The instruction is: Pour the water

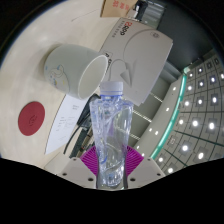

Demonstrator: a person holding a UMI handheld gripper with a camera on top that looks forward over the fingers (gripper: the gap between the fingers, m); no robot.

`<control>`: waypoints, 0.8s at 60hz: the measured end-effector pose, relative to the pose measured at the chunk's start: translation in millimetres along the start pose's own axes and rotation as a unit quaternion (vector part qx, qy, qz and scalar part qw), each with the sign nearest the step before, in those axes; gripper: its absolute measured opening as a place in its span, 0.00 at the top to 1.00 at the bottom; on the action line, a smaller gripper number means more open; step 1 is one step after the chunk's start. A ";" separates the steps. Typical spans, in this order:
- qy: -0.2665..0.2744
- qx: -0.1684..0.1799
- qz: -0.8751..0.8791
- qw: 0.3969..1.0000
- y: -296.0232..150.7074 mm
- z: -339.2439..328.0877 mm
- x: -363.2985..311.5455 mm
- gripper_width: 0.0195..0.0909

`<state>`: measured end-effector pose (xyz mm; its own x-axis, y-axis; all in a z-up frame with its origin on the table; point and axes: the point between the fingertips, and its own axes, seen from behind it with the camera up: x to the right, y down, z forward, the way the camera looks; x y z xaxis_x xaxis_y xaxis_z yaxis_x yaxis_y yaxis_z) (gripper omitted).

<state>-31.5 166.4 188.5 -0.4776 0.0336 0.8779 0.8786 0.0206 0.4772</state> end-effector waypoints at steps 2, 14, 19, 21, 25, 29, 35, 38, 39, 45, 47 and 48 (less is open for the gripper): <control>-0.002 0.001 0.012 1.000 0.6 -0.7 0.9 0.85; -0.035 0.000 0.186 0.982 13.4 -6.2 7.5 0.85; -0.055 -0.004 0.299 0.953 21.5 -12.7 13.3 0.85; -0.060 -0.006 0.345 0.937 23.0 -17.6 17.4 0.85; -0.073 -0.005 0.439 0.895 27.3 -23.8 22.4 0.85; -0.087 0.001 0.519 0.850 28.5 -28.9 25.3 0.85; -0.112 0.004 0.621 0.775 24.6 -37.1 20.5 0.85; -0.130 0.006 0.666 0.734 20.2 -39.5 11.7 0.85; -0.134 0.006 0.680 0.721 20.0 -40.6 9.2 0.85; -0.163 0.015 0.738 0.655 4.0 -44.0 -11.3 0.85; -0.171 0.017 0.752 0.637 -2.1 -44.6 -19.8 0.85; -0.176 0.017 0.758 0.628 -4.6 -44.2 -24.2 0.85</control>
<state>-23.8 121.3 166.7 0.9308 0.2594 0.2577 0.3278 -0.2797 -0.9024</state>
